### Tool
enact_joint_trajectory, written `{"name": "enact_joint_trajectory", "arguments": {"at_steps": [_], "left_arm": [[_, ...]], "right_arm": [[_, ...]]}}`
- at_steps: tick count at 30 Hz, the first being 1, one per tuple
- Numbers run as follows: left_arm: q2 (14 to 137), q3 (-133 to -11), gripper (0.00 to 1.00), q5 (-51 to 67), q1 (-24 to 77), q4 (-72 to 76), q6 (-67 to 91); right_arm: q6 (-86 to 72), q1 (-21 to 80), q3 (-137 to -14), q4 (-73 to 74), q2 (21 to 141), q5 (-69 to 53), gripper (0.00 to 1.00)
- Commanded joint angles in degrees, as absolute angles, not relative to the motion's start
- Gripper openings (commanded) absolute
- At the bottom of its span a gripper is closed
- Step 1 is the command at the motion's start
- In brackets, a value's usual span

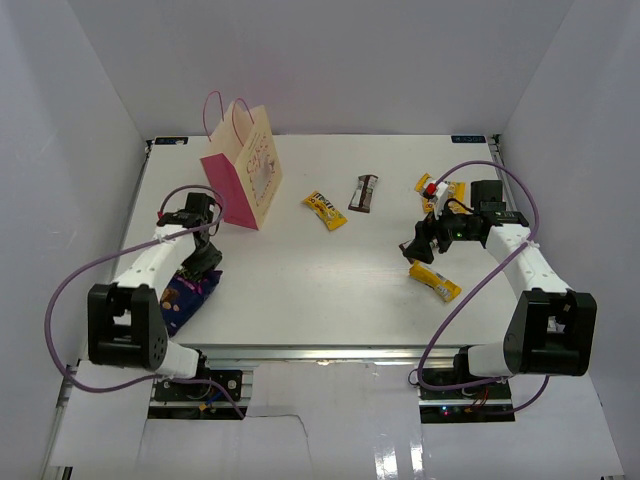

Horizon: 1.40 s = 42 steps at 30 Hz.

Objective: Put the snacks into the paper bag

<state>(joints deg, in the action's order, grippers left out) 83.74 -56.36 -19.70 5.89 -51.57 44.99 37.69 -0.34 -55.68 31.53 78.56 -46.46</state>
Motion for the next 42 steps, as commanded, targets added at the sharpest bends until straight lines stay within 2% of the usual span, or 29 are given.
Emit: {"name": "enact_joint_trajectory", "arguments": {"at_steps": [1,12,21,33,42], "left_arm": [[75.07,-59.94,0.0,-14.77,5.8,-50.1,41.23],[67.24,-59.59,0.0,-4.13,5.19,-45.27,38.06],[62.76,-66.43,0.0,1.83,4.4,-45.88,38.23],[60.29,-71.27,0.0,2.81,4.48,-47.99,37.79],[61.61,-83.57,0.0,4.57,4.4,-50.44,34.64]], "right_arm": [[37.35,-0.18,-57.3,30.76,77.08,-47.55,0.92],[37.35,-0.18,-57.83,30.76,76.99,-47.37,0.92],[37.27,-0.18,-58.36,30.76,77.08,-47.2,0.92],[37.09,-0.18,-59.06,30.67,77.78,-46.93,0.92],[37.09,-0.18,-59.41,30.67,77.96,-46.85,0.92]]}}
